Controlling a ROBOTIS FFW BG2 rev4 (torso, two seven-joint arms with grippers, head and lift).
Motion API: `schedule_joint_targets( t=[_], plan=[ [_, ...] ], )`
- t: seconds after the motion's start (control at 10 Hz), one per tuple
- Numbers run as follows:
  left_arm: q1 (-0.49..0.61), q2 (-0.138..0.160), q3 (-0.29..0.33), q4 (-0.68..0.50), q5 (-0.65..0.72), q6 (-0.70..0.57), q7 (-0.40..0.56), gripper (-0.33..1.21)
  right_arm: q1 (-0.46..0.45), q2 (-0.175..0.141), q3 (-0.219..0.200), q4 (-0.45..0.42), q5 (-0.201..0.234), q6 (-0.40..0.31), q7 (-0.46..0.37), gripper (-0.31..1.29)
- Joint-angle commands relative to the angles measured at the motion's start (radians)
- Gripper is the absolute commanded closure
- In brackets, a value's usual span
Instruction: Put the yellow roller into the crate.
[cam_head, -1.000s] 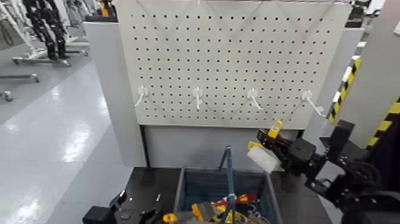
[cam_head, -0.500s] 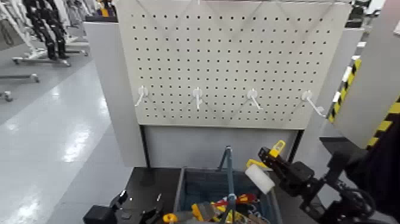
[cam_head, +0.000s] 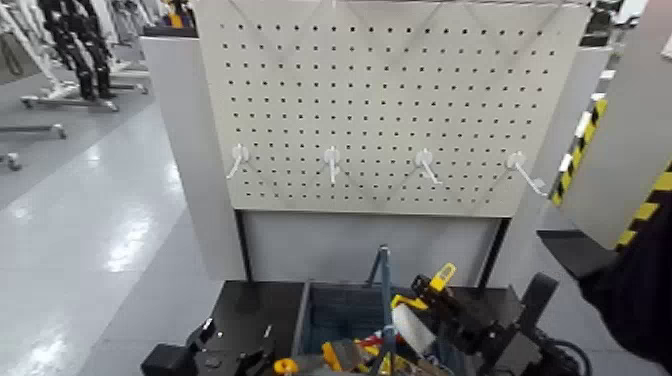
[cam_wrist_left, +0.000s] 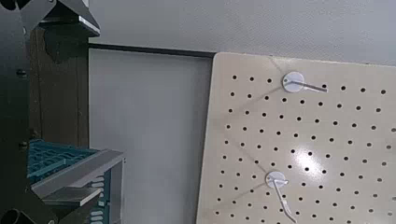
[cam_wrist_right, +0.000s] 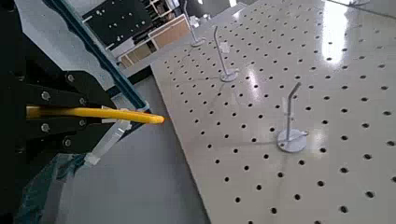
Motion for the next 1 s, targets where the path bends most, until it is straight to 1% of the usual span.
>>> schedule_joint_targets(
  t=[0.1, 0.2, 0.3, 0.4, 0.5, 0.6, 0.7, 0.9, 1.0],
  plan=[
    [0.002, 0.000, 0.002, 0.000, 0.000, 0.000, 0.000, 0.11, -0.003, 0.002, 0.015, 0.015, -0.022, 0.056, -0.027, 1.24],
    [0.002, -0.001, 0.002, 0.000, 0.000, -0.002, 0.000, 0.11, -0.003, 0.000, 0.014, 0.005, -0.019, 0.080, -0.033, 1.10],
    [0.003, -0.001, 0.003, 0.000, 0.002, -0.002, 0.000, 0.11, -0.002, 0.000, 0.009, -0.009, -0.002, 0.100, -0.031, 0.82],
    [0.003, 0.000, 0.003, 0.000, 0.002, -0.003, 0.000, 0.11, 0.000, -0.003, 0.002, -0.028, 0.024, 0.123, -0.030, 0.42],
    [0.003, 0.000, 0.003, 0.000, 0.002, -0.003, 0.000, 0.11, 0.003, -0.003, -0.015, -0.051, 0.061, 0.135, -0.030, 0.14],
    [0.003, 0.000, 0.003, 0.000, 0.003, -0.003, 0.000, 0.11, 0.009, 0.000, -0.032, -0.072, 0.081, 0.138, -0.039, 0.12],
    [0.005, 0.000, 0.003, -0.002, 0.005, -0.005, 0.000, 0.11, 0.017, 0.000, -0.047, -0.094, 0.101, 0.138, -0.051, 0.15],
    [0.005, 0.000, 0.003, -0.002, 0.006, -0.005, 0.000, 0.11, 0.038, 0.003, -0.064, -0.161, 0.175, 0.131, -0.100, 0.14],
    [0.006, 0.000, 0.003, -0.002, 0.006, -0.006, 0.000, 0.11, 0.055, 0.011, -0.069, -0.189, 0.205, 0.102, -0.131, 0.14]
  ],
)
